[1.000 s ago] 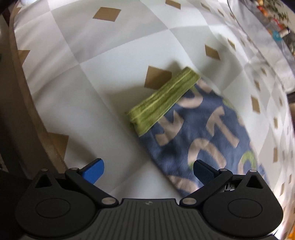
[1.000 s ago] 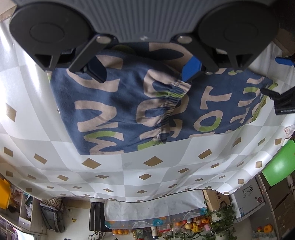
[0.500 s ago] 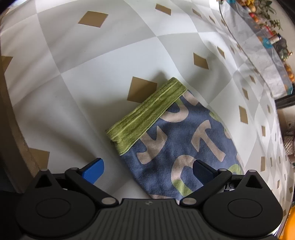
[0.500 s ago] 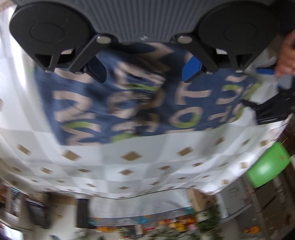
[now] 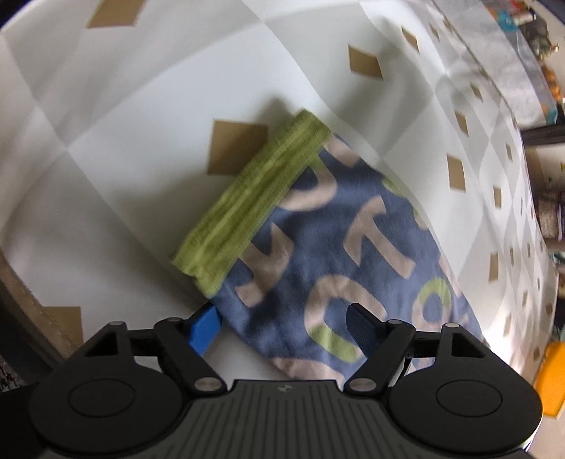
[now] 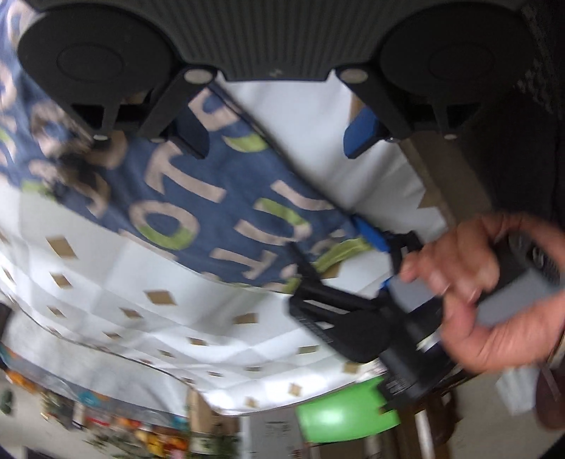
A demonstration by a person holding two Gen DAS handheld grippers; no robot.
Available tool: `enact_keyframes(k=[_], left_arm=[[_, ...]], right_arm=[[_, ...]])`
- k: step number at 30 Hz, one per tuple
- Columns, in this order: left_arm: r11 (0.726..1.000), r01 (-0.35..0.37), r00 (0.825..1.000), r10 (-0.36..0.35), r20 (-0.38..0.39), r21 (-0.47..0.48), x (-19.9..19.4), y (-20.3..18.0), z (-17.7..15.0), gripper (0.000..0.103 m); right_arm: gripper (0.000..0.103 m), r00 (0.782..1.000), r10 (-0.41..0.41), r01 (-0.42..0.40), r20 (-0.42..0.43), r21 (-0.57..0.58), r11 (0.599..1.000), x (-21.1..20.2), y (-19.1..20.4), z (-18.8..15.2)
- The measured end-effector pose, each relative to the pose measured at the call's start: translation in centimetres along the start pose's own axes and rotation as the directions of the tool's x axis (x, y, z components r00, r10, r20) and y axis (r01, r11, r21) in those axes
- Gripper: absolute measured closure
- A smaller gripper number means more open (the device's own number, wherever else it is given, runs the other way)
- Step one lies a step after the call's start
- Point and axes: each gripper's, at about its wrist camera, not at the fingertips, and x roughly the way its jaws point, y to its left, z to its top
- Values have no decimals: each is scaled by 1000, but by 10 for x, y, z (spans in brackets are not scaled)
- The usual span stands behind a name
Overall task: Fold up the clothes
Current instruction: 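Move the open left tool to the green-lined cuff end of the pants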
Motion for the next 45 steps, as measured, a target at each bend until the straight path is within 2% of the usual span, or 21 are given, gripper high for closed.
enact_keyframes(k=[3,6,9,18,21,25,28,34,36,37,40,45], left_arm=[[999,-25,998,28,-62,43,0,-8,4,27],[987,-101,990,113,-89,129,-1,-17,10,25],[976,-131,979,155,-129,176,0,-22,17,22],[959,-144,960,195,-201,244,1,-22,36,19],[958,-149,956,204,-213,245,3,-19,43,18],[967,-140,958,187,-218,214,8,-15,52,18],[962,-145,961,192,-198,231,10,-19,57,18],[920,-198,961,250,-117,338,11,-30,66,18],[898,-231,953,287,-99,375,14,-31,68,18],[886,-241,950,299,-89,397,15,-31,68,14],[854,-255,949,311,-53,454,14,-33,68,11],[844,-250,954,300,-30,474,12,-34,68,10]], right_arm=[[30,1000,4,-5,-10,-67,998,9,12,6],[37,1000,13,-13,-1,-112,994,18,25,10],[41,1000,18,-16,13,-163,987,26,38,13],[41,998,61,-53,24,-249,967,52,57,22],[40,998,63,-54,23,-274,960,64,62,25],[40,997,81,-74,12,-286,955,81,70,31],[39,996,84,-73,18,-329,942,90,80,33],[37,997,62,-37,52,-388,921,109,87,36],[37,997,50,-25,52,-400,916,116,86,37],[37,998,46,-22,50,-402,915,119,86,38],[38,999,39,-20,38,-400,916,128,83,40],[40,999,31,-13,37,-411,912,140,84,41]])
